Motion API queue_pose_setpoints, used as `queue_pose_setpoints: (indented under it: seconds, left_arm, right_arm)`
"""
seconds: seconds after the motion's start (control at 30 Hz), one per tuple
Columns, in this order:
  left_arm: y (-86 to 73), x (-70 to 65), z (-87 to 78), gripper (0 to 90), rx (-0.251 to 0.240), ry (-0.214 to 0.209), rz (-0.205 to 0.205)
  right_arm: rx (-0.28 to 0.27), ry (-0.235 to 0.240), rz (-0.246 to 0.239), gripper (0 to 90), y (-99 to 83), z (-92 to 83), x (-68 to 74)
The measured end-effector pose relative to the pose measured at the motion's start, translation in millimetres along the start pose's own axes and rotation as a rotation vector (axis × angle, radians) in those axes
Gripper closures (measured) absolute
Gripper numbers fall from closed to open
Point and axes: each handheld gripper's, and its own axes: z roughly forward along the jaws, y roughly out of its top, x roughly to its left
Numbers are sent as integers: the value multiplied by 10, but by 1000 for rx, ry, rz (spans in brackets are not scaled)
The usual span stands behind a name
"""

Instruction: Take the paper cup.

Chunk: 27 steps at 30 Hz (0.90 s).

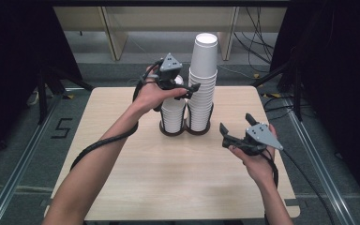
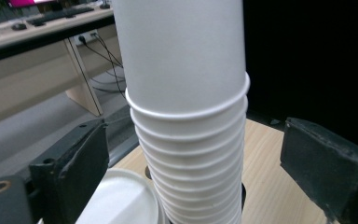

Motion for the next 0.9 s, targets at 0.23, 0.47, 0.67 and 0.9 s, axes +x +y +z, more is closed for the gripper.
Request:
queue_pose_setpoints:
  seconds: [0.23,0.47,0.67,0.9]
  left_arm:
    - [44,52,181,75,31,-2,1]
    - [50,-9,276,71,55,-14,-43]
    - [25,24,340,70,72,-19,-73]
    - [1,39,380,73,61,-17,-74]
  right_arm:
    - [-30,17,-3,79,422,174,-138]
    - [-42,57,11,79,797,381,-225]
    - [-14,109,46,80,1111,646,-238]
    - [46,150,66,80,1271,950,-194]
